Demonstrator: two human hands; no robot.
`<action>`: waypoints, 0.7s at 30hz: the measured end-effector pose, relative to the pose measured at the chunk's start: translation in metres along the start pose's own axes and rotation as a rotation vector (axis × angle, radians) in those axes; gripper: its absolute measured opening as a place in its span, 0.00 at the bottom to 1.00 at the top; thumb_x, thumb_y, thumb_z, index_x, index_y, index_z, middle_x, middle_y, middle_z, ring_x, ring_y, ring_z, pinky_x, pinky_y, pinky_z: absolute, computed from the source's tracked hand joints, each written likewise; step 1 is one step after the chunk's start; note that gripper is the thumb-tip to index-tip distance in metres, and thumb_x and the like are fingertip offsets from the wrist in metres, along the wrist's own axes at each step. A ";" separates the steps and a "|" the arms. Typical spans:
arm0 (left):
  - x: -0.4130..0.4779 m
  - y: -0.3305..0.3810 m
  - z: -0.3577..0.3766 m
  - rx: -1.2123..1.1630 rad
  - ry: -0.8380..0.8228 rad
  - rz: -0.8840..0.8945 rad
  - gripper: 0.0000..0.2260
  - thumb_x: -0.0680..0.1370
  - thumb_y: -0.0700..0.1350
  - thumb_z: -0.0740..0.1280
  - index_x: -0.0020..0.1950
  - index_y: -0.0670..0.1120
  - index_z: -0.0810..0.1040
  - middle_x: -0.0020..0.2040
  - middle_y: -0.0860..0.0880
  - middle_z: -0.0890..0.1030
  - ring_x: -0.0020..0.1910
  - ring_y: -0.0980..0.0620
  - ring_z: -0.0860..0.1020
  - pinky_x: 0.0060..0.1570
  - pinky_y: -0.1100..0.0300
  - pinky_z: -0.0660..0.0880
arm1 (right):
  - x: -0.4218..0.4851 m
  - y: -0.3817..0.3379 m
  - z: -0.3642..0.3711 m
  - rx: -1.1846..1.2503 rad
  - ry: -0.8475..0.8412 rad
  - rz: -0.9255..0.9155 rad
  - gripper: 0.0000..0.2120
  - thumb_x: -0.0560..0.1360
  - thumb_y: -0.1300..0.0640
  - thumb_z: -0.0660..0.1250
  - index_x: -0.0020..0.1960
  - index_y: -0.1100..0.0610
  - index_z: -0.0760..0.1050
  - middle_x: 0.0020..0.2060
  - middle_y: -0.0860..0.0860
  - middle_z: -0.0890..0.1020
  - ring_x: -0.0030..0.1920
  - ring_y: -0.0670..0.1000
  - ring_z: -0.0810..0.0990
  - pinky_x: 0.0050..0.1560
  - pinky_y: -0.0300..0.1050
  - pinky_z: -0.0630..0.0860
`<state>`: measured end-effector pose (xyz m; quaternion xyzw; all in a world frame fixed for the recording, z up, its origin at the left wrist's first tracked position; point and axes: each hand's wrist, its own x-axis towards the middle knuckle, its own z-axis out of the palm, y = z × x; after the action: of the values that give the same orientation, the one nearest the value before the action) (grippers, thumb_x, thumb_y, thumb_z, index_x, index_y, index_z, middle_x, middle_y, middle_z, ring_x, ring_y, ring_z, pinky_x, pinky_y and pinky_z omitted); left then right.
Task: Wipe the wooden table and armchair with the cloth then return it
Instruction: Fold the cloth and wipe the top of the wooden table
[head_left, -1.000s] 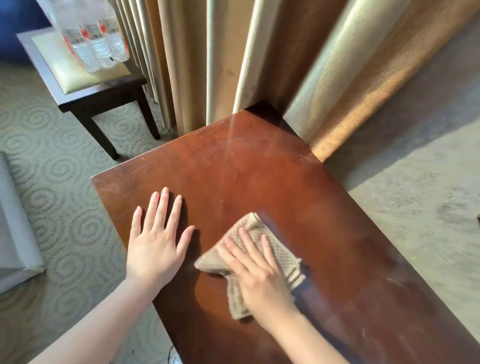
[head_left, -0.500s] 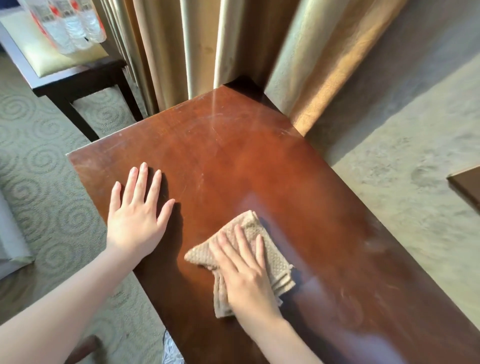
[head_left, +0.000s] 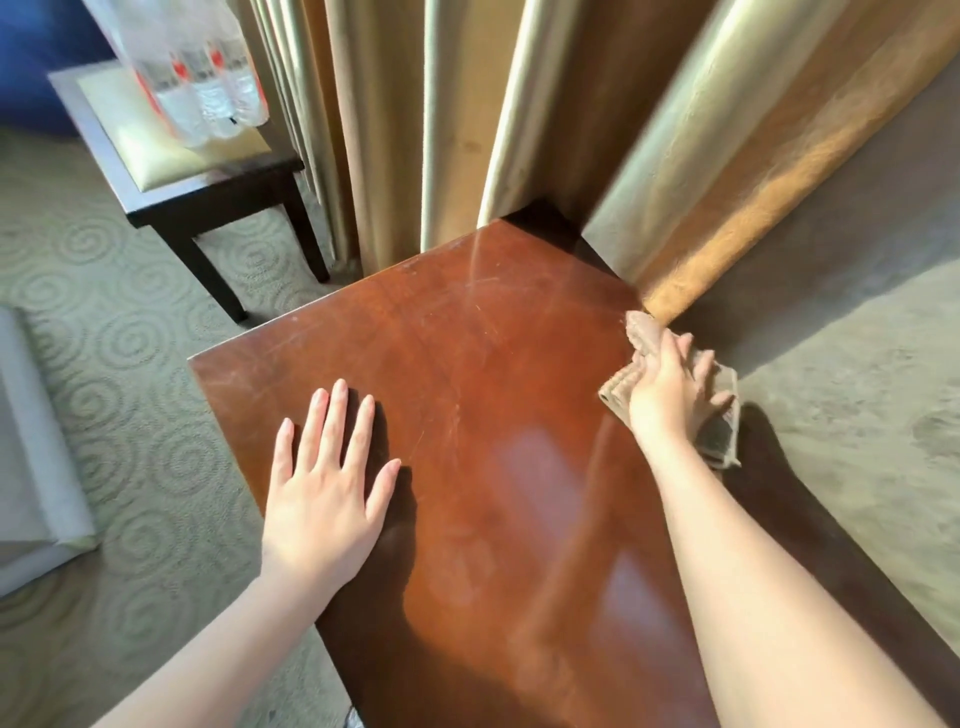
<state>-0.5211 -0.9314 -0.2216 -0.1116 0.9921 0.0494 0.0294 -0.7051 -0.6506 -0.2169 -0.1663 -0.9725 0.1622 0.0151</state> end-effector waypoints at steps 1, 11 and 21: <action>0.000 -0.001 0.000 -0.001 0.000 0.001 0.30 0.79 0.61 0.42 0.78 0.49 0.51 0.80 0.46 0.51 0.79 0.48 0.46 0.76 0.45 0.48 | -0.001 -0.026 0.008 -0.022 -0.010 -0.056 0.22 0.80 0.59 0.54 0.74 0.50 0.63 0.77 0.51 0.60 0.77 0.55 0.50 0.72 0.70 0.46; 0.000 -0.004 -0.006 -0.060 -0.025 0.021 0.26 0.80 0.53 0.45 0.78 0.48 0.53 0.79 0.46 0.53 0.78 0.48 0.49 0.75 0.44 0.52 | -0.160 -0.067 0.028 0.063 -0.255 -0.887 0.27 0.77 0.62 0.59 0.75 0.50 0.62 0.74 0.47 0.66 0.78 0.52 0.54 0.75 0.64 0.48; 0.001 -0.002 -0.007 -0.071 -0.034 0.007 0.26 0.80 0.52 0.45 0.78 0.48 0.51 0.80 0.45 0.52 0.78 0.47 0.48 0.75 0.44 0.51 | -0.080 -0.004 -0.007 0.018 -0.048 -0.143 0.22 0.79 0.62 0.59 0.73 0.53 0.66 0.75 0.52 0.65 0.77 0.56 0.55 0.73 0.67 0.47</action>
<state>-0.5215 -0.9343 -0.2149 -0.1083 0.9894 0.0867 0.0421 -0.6304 -0.6781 -0.2073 -0.0924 -0.9805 0.1734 0.0048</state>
